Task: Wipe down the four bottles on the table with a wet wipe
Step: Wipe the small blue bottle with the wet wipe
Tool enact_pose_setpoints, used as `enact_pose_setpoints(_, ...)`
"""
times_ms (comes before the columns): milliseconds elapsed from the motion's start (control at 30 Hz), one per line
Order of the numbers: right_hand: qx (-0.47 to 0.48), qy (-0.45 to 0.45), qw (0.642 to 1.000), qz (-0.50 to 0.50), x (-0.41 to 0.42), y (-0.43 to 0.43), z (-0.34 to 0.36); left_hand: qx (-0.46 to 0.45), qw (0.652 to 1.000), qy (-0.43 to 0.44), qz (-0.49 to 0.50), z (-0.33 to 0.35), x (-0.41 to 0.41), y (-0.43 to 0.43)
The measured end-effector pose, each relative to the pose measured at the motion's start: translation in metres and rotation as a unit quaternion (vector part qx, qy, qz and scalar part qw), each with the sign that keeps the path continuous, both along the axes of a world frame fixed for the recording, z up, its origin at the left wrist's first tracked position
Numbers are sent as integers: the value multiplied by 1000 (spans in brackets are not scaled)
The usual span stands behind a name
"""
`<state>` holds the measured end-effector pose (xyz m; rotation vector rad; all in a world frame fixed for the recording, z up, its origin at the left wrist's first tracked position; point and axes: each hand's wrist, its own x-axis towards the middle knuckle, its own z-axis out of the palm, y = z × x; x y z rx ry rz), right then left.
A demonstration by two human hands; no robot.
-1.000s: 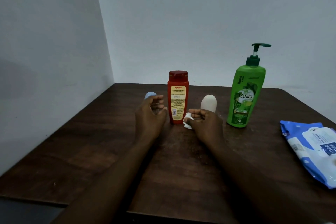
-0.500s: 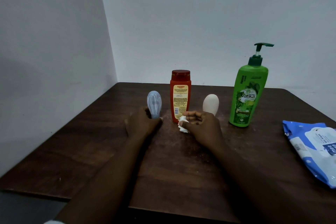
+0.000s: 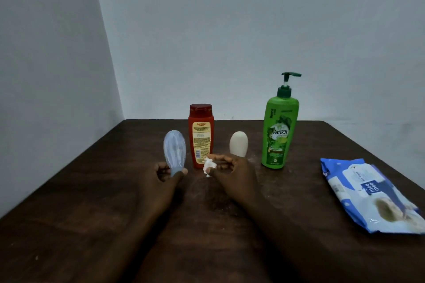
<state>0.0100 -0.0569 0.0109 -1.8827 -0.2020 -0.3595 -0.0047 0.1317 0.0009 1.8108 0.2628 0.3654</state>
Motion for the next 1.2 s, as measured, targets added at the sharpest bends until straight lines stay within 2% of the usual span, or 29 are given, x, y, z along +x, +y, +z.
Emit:
enact_pose_setpoints(67,-5,-14,1000,-8,-6,-3,5,-18,999,14,-29,5,-17,-6)
enact_pose_setpoints(367,76,-94,992,-23,-44,-37,19,-87,980,46,-173,14,-52,-34)
enact_pose_setpoints(600,17,-174,985,-15,-60,-49,25,-80,976,33,-200,15,-58,-46)
enact_pose_setpoints(800,21,-183,983,17,-60,-36,27,-99,976,18,-194,12,-57,-43)
enact_pose_setpoints(1000,-100,-229,968,18,-69,-27,16,-146,964,17,-222,7,-55,-39)
enact_pose_setpoints(1200,-134,-236,962,18,-64,-27,20,-156,958,38,-239,2,-49,-35)
